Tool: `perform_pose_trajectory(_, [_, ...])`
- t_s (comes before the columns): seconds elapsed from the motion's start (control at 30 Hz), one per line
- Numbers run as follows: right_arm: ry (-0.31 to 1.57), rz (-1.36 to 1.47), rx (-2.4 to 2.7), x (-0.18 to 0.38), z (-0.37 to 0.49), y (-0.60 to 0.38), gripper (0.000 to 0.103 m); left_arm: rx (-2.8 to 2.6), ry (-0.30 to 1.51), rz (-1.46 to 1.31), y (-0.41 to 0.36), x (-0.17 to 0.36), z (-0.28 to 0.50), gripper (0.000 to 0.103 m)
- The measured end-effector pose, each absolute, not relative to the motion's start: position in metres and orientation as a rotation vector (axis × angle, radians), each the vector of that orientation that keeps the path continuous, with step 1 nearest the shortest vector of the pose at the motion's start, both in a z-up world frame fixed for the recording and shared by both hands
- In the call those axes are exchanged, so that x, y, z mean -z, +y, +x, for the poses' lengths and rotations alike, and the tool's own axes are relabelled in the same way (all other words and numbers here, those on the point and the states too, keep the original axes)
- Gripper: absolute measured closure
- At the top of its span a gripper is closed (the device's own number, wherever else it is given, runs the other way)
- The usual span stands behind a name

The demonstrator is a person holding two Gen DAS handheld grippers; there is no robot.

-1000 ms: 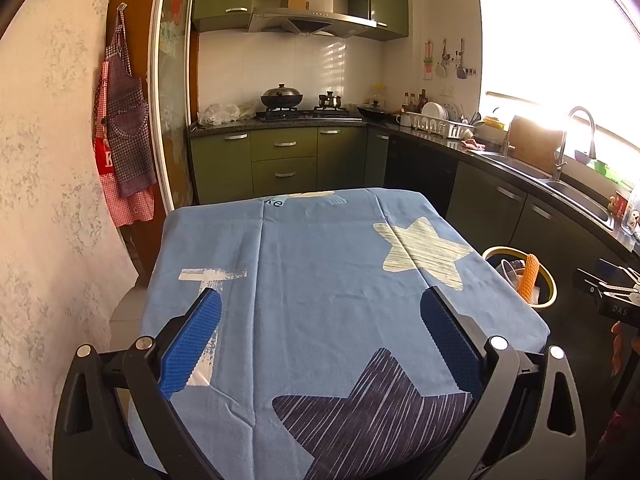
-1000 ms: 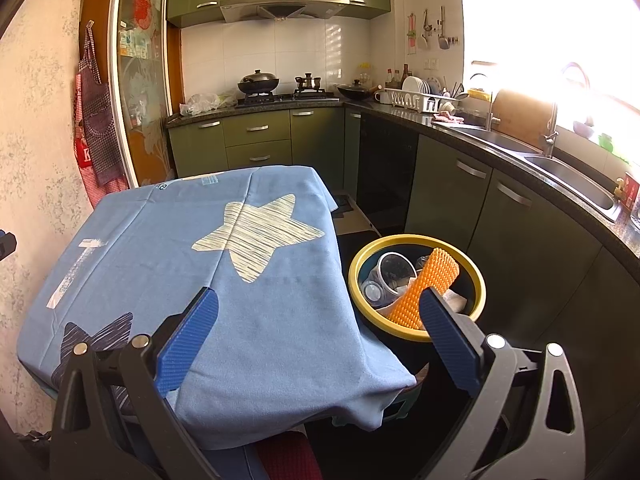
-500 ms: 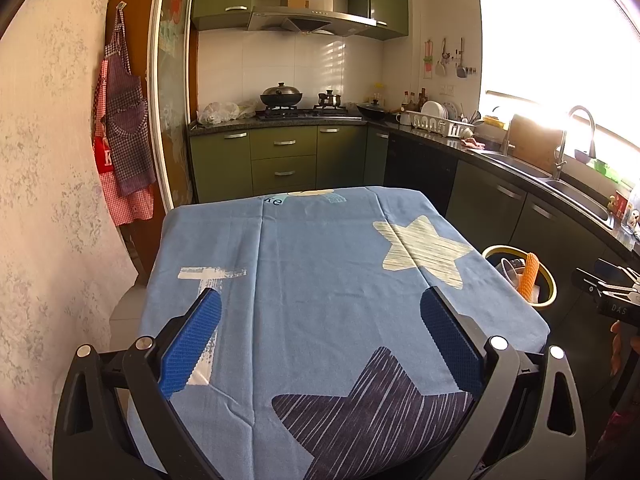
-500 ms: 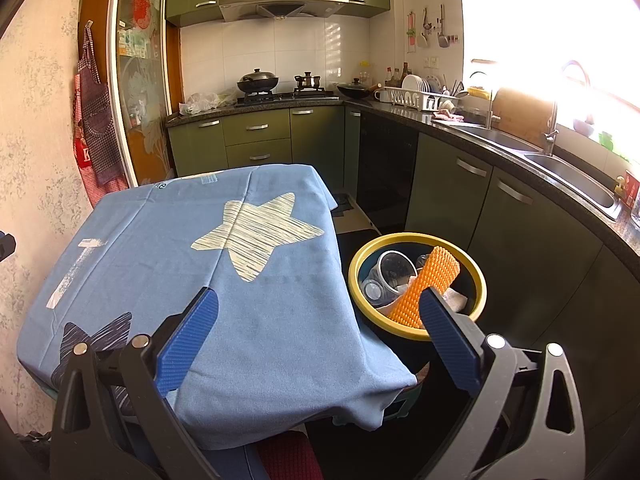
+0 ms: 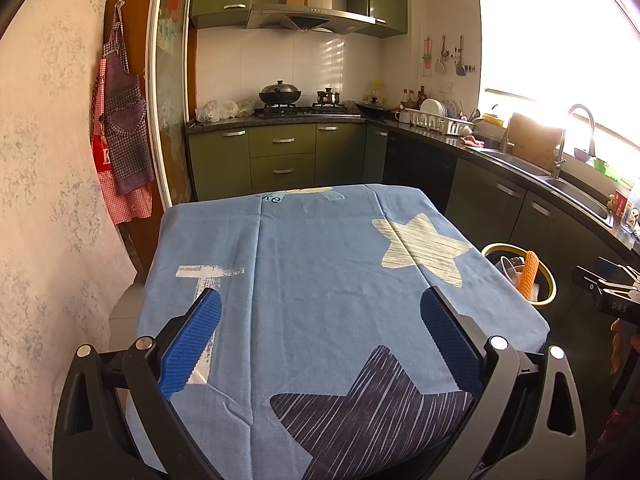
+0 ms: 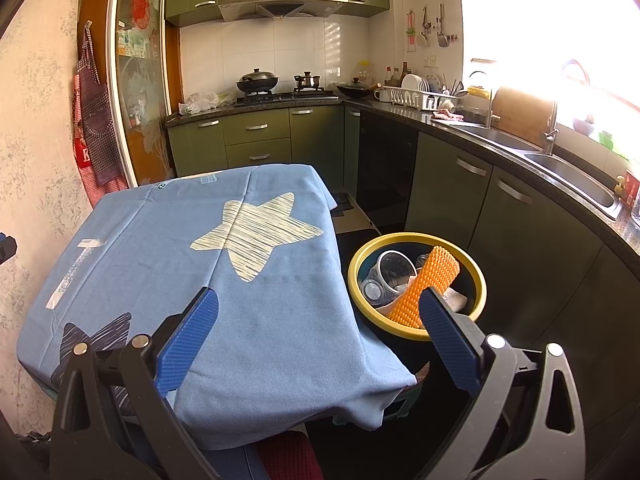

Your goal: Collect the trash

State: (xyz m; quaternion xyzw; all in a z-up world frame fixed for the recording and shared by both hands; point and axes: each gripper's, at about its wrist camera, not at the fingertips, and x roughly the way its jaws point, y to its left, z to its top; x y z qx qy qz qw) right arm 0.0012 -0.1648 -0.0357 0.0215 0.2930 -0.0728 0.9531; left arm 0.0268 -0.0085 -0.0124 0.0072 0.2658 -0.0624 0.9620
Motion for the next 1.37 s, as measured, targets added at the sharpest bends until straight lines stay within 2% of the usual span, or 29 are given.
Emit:
perform_pose_trajectory(1.07, [0.611, 0.041, 0.140, 0.046, 0.006, -0.165, 0.007, 0.170, 0.565, -0.001, -0.015, 0.025, 0.040, 0.005])
perform_pose_trajectory(1.2, [0.624, 0.038, 0.117, 0.048, 0.021, -0.164, 0.007, 0.149, 0.614, 0.010, -0.014, 0.033, 0.064, 0.005])
perform_pose_trajectory(1.37, [0.673, 0.032, 0.081, 0.057, 0.063, -0.158, 0.007, 0.083, 0.677, 0.015, 0.004, 0.056, 0.133, 0.005])
